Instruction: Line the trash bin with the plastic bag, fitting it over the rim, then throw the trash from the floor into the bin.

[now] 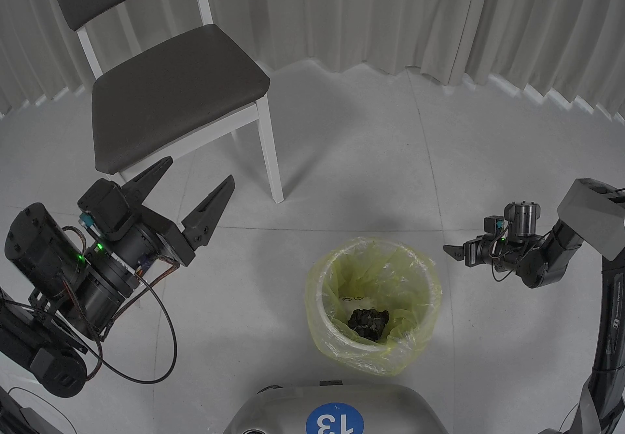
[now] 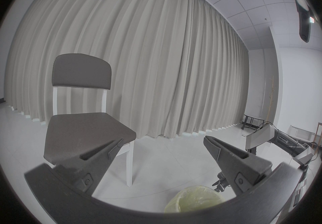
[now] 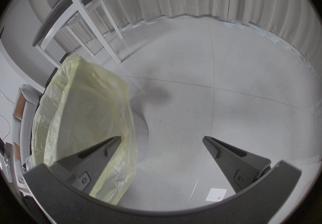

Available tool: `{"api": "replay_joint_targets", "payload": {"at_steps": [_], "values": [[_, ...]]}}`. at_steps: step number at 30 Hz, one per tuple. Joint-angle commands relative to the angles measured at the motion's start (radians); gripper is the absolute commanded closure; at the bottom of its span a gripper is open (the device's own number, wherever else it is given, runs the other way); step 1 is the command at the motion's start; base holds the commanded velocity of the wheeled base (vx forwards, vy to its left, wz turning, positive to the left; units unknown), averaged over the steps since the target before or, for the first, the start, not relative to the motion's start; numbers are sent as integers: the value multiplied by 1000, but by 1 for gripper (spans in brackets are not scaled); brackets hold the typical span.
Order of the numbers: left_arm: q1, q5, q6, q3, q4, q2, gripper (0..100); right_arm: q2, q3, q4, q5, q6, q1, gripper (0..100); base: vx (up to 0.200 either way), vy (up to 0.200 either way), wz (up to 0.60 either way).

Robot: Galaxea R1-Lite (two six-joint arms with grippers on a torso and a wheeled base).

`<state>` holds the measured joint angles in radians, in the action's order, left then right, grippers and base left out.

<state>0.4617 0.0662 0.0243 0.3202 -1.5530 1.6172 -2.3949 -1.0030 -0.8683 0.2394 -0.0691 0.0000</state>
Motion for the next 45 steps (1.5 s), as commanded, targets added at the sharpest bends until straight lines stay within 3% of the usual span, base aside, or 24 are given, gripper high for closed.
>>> {"api": "replay_joint_targets", "payload": {"at_steps": [1,7,15,21,26,27,29,33,40,45], "values": [[0,0,0,-3,-16,15,0,76,34,-41,-25,-3,-8,0,0,0,0],[3,0,0,-6,-16,26,0,88,69,-147,-98,-9,12,0,0,0,0],[22,0,0,-1,-16,179,0,240,210,-150,-74,-12,23,0,0,0,0],[71,0,-12,16,-16,296,0,353,340,-98,29,-40,6,0,0,0,0],[71,1,-17,33,-16,313,0,361,469,-121,133,-202,-107,0,0,0,0],[61,3,-18,48,-16,317,0,352,508,-147,209,-302,-175,0,0,0,0],[51,3,-24,65,-16,317,0,310,524,-169,288,-391,-236,0,0,0,0],[48,3,-66,86,-15,314,0,235,532,-195,405,-483,-307,0,0,0,0],[25,-31,-73,91,-15,317,0,123,560,-205,502,-643,-310,0,0,0,0],[18,-46,-75,89,-15,313,0,57,570,-261,521,-667,-250,0,0,0,0]]}}
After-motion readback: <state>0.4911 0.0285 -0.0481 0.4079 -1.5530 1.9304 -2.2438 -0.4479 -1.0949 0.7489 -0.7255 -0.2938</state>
